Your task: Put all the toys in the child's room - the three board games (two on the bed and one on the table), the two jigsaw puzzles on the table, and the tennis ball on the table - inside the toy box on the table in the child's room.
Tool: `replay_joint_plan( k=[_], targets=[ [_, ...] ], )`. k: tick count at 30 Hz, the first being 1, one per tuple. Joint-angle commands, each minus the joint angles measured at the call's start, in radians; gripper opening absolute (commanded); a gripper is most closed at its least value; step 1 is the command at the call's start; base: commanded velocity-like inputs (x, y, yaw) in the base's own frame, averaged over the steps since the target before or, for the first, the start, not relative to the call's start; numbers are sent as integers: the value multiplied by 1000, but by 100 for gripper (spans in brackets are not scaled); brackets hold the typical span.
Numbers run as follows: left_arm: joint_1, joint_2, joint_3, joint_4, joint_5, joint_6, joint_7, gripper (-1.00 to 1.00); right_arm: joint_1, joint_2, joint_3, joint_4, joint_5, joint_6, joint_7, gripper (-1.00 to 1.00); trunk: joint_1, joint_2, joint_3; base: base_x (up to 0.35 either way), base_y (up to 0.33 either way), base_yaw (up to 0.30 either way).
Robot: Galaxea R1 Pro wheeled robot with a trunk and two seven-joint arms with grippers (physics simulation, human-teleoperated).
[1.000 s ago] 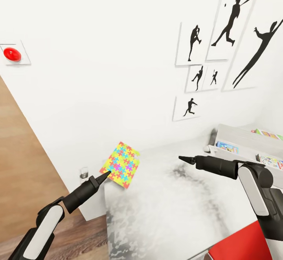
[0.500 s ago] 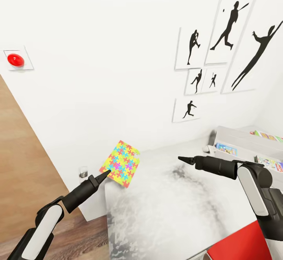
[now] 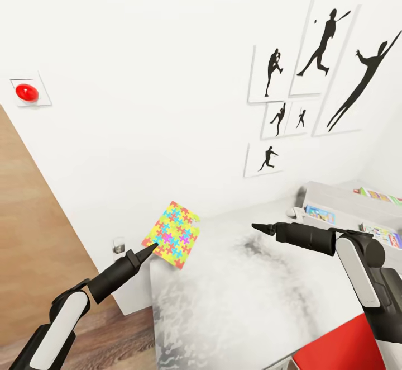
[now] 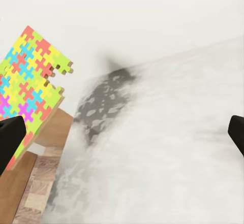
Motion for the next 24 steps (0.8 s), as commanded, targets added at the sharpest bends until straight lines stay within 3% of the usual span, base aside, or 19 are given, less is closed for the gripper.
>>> replay_joint_plan(
  k=[1,24],
  targets=[
    [-1,1,0,0,8,12,1,-100,-1,0,-1,0,8,4,9,100,-4,6,2,0,0,0],
    [-2,2,3,1,3,35,1,-100,-1,0,0,-3,8,4,9,100,-92,167,74,0,0,0]
  ],
)
